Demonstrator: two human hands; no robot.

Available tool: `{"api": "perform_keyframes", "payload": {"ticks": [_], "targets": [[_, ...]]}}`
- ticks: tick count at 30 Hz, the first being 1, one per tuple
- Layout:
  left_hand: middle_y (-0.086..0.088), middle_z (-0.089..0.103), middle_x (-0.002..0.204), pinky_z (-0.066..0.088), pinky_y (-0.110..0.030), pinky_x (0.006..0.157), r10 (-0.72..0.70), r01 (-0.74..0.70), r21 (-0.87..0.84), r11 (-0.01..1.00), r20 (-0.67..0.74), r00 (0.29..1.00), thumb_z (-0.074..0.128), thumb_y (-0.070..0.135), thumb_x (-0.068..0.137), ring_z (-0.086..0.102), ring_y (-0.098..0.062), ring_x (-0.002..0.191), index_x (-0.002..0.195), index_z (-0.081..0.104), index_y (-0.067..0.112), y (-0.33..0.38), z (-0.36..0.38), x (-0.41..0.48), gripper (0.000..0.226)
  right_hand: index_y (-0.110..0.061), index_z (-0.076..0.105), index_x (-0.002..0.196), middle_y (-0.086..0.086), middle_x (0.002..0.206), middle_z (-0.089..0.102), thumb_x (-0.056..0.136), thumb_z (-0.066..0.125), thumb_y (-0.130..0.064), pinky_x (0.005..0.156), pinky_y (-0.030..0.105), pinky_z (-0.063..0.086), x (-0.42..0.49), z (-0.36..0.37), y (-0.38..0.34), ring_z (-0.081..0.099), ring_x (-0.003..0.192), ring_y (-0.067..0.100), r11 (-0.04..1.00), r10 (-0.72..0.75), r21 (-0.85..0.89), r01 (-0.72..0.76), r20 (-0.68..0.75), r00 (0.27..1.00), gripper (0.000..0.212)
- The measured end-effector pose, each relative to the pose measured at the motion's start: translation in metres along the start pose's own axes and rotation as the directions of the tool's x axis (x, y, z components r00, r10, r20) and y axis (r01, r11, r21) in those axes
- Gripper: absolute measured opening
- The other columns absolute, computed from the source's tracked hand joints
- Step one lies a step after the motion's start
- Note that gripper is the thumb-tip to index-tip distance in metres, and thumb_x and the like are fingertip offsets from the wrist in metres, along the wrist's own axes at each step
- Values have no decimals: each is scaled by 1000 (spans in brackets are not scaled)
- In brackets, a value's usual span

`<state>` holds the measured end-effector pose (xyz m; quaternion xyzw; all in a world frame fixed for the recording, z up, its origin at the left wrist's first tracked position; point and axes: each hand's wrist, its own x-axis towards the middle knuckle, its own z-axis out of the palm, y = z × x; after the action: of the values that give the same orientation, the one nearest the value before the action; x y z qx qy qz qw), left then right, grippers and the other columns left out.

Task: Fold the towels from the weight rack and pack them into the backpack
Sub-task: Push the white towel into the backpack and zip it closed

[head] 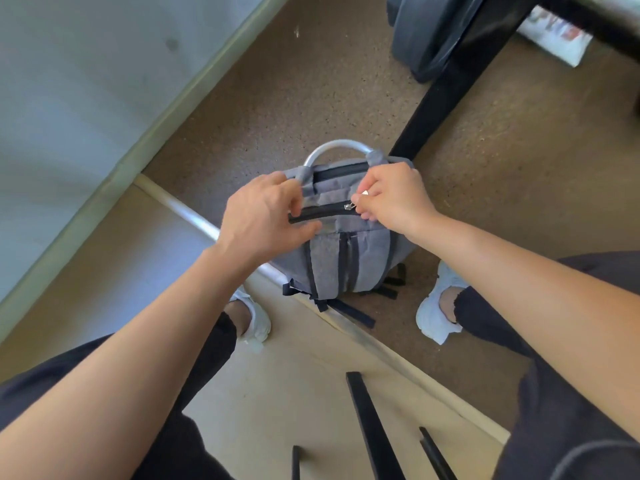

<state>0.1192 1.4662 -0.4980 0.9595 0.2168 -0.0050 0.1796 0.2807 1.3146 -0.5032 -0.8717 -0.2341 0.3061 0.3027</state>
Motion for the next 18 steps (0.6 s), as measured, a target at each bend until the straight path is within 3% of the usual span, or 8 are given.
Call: {"api": "perform_keyframes", "payload": {"ticks": [2, 4, 10, 15, 18], "targets": [[-3, 60, 101, 39, -33, 66, 179, -179, -11, 984, 10, 984, 82, 48, 72, 59, -29, 93, 104, 64, 18, 17, 10, 5, 46, -13, 71, 89, 2, 74, 76, 90, 75, -18, 69, 30, 64, -1, -1, -1, 75, 66, 11, 996, 15, 88, -17, 22, 1000, 7], [-8, 60, 110, 43, -37, 68, 207, -211, 40, 977, 83, 975, 84, 43, 73, 59, -33, 100, 120, 62, 16, 26, 24, 10, 59, -7, 69, 92, 6, 73, 75, 90, 74, -15, 64, 28, 62, -3, 0, -3, 74, 65, 13, 983, 8, 184, -18, 58, 998, 9], [-9, 66, 108, 52, -50, 71, 97, -102, 43, 994, 100, 990, 72, 21, 90, 63, -37, 99, 108, 64, 10, 37, 34, 33, 23, -3, 66, 91, 7, 71, 74, 92, 71, -9, 56, 20, 56, -10, -9, 3, 73, 62, 12, 978, -49, 208, 28, 97, 994, 8], [-6, 69, 113, 52, -47, 75, 1, -14, 85, 996, 154, 988, 67, 15, 92, 64, -37, 102, 112, 67, 17, 31, 30, 39, 21, -8, 68, 87, 5, 71, 74, 90, 72, -9, 55, 21, 53, -1, -38, 30, 73, 63, 13, 989, 62, 134, -59, -22, 998, 5], [-6, 70, 113, 45, -40, 69, -45, 25, 122, 992, 168, 985, 65, 10, 88, 64, -37, 103, 110, 66, 18, 28, 25, 39, 23, -11, 68, 84, 6, 71, 74, 90, 72, -10, 57, 26, 54, 5, -57, 56, 72, 62, 13, 977, 169, 148, -156, -80, 982, 7]]}}
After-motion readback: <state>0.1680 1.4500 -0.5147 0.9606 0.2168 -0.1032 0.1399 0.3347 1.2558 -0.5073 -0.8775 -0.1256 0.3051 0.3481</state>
